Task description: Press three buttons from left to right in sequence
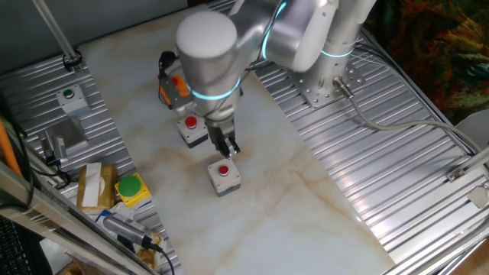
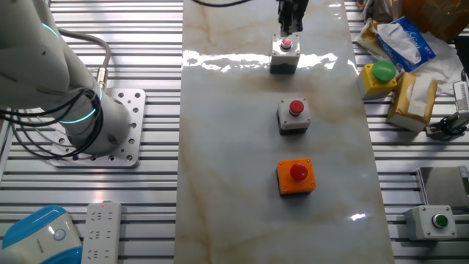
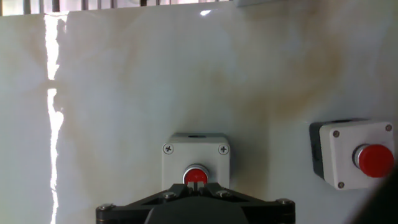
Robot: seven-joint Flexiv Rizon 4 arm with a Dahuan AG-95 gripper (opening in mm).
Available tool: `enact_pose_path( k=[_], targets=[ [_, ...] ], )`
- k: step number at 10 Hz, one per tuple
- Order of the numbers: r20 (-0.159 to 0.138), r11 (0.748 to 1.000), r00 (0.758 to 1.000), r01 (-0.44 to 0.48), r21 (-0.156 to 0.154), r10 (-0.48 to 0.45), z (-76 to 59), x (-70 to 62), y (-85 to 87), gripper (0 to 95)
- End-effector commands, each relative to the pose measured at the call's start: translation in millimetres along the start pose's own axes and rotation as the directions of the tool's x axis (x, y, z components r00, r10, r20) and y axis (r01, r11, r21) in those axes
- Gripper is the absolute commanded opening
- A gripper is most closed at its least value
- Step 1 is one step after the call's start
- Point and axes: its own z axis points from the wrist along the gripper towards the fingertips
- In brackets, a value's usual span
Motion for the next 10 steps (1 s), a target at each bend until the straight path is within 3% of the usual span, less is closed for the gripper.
enact_pose_path(
  k=[1,5,10],
  targets=[
    [-0.008,0.999,0.999,0.039,-0.007,-0.040,-11.0,1.2,-27.3,0.0],
    [-0.026,0.999,0.998,0.053,-0.005,-0.053,-24.9,-15.4,-40.3,0.0],
    [-0.028,0.999,0.998,0.050,-0.011,-0.051,-21.3,-20.4,-43.1,0.0]
  ],
)
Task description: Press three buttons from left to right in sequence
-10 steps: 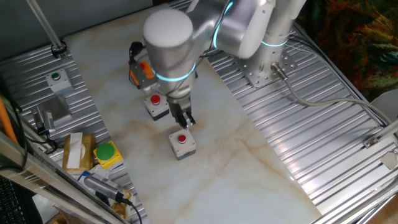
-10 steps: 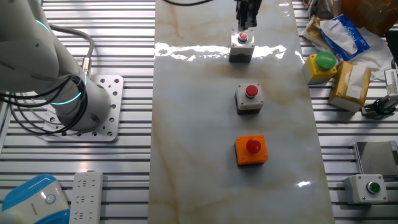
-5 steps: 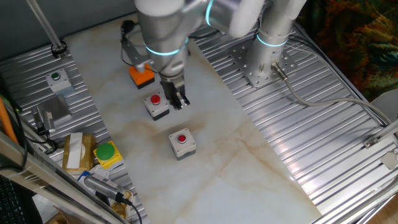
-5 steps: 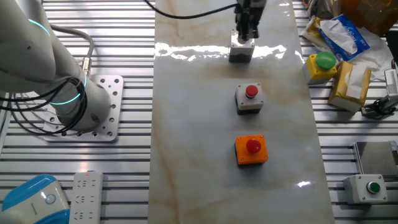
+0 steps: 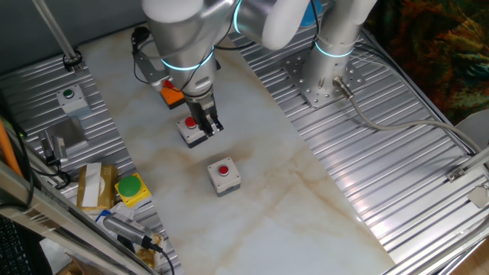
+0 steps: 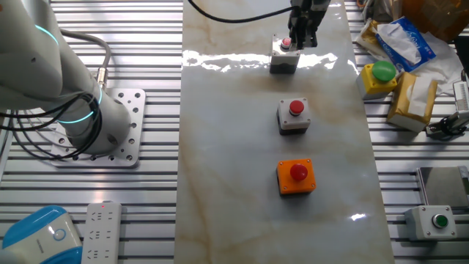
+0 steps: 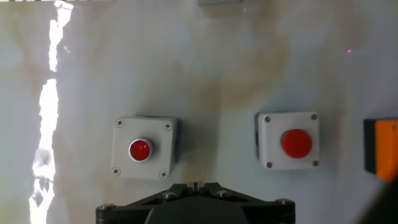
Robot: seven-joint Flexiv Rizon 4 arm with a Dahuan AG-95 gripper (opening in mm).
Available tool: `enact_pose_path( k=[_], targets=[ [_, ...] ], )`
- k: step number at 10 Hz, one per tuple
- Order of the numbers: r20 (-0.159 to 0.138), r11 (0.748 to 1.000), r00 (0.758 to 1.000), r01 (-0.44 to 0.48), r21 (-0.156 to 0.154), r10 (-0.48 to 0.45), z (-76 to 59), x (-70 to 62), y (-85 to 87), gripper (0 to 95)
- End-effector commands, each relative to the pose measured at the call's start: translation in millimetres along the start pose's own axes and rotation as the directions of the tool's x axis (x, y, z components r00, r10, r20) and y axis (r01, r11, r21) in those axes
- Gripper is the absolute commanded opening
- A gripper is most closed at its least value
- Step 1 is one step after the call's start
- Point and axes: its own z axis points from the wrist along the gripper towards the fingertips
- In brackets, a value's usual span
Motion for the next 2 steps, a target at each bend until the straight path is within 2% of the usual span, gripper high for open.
enact_pose_path(
  k=[1,2],
  targets=[
    [-0.003,1.000,1.000,-0.004,-0.005,0.004,-0.8,-1.1,0.2,0.0],
    [-0.003,1.000,1.000,-0.003,-0.006,0.003,-0.9,-1.3,0.2,0.0]
  ],
)
